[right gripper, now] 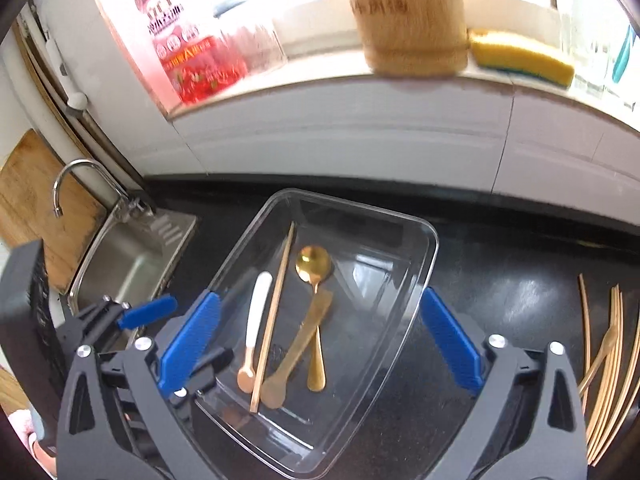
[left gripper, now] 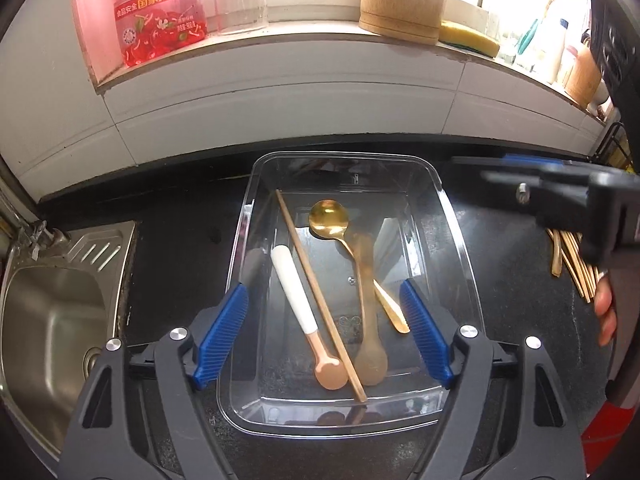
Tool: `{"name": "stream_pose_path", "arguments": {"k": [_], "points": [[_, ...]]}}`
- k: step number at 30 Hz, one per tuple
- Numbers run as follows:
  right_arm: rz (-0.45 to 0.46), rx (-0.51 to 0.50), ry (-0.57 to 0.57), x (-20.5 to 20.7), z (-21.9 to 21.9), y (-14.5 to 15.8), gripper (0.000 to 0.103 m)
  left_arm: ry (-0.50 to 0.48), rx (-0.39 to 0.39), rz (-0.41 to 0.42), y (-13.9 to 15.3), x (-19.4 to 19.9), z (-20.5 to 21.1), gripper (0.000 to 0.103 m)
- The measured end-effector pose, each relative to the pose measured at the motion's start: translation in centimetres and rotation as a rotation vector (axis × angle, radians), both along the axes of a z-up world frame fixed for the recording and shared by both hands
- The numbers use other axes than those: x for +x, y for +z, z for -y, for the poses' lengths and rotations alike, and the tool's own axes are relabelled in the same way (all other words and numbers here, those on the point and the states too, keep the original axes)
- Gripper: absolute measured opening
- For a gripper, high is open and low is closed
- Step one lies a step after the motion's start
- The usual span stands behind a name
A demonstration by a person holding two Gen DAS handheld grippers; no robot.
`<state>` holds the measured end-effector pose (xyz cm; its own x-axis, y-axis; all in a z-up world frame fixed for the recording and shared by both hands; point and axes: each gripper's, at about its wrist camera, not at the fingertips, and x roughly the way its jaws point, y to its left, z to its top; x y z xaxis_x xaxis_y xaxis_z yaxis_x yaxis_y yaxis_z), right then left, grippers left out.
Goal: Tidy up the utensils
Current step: 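Move both open grippers back toward the utensil pile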
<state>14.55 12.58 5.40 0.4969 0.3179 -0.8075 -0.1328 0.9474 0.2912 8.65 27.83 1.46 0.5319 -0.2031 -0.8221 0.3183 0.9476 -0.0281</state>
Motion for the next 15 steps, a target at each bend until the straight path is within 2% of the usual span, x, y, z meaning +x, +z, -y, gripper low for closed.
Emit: {"name": "stream_pose_path", "arguments": {"k": [2, 4, 9, 15], "points": [[0.001, -0.009, -0.006, 0.0, 0.0, 0.3, 0.096, 0.001, 0.001, 0.005, 0.2, -0.1, 0.1, 0.084], [0.014, -0.025, -0.021, -0.1, 0.1, 0.6, 0.096, 0.007, -0.002, 0.010, 0.4, -0.1, 0.1, 0.097], [0.048, -0.052, -0.051, -0.8, 1.4, 1.3, 0.096, -0.010, 0.011, -0.002, 1.1, -0.4, 1.4, 0.097], [0.076, -0.052, -0.128, -2.8, 6.5, 1.6, 0.096, -0.053, 0.018, 0.014, 2.3, -1.4, 4.9, 0.097]]}}
